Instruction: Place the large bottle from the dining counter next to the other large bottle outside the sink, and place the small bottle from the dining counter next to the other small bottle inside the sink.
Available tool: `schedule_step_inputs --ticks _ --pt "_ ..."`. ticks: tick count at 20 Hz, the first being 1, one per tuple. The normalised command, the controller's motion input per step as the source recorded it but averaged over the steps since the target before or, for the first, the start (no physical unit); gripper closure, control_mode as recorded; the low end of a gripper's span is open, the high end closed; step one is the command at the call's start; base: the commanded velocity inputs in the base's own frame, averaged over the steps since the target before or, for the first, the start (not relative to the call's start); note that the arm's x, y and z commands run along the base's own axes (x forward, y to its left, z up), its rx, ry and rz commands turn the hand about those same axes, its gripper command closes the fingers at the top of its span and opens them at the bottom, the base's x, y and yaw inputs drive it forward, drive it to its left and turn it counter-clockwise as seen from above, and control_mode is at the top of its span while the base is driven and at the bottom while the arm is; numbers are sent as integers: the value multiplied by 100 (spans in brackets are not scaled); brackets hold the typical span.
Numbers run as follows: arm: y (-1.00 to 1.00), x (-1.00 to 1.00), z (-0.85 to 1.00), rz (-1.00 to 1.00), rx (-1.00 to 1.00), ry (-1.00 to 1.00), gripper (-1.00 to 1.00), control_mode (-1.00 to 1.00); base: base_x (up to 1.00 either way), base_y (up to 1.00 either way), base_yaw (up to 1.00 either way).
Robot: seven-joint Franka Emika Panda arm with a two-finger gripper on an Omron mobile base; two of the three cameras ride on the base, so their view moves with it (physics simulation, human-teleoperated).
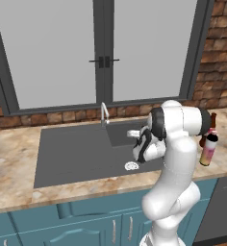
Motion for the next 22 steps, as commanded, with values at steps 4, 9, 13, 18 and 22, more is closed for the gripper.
schedule_step_inputs --ticks 4,9,13,18,22 --pt "0 0 -30 0 0 -5 100 -100 0 0 0" --pt "14 9 -33 0 0 -2 100 -100 0 0 0" --pt "30 22 -22 0 0 0 100 -100 0 0 0" --pt "42 12 -10 0 0 -3 100 -100 0 0 0" --pt "46 15 -32 0 -1 0 100 -100 0 0 0"
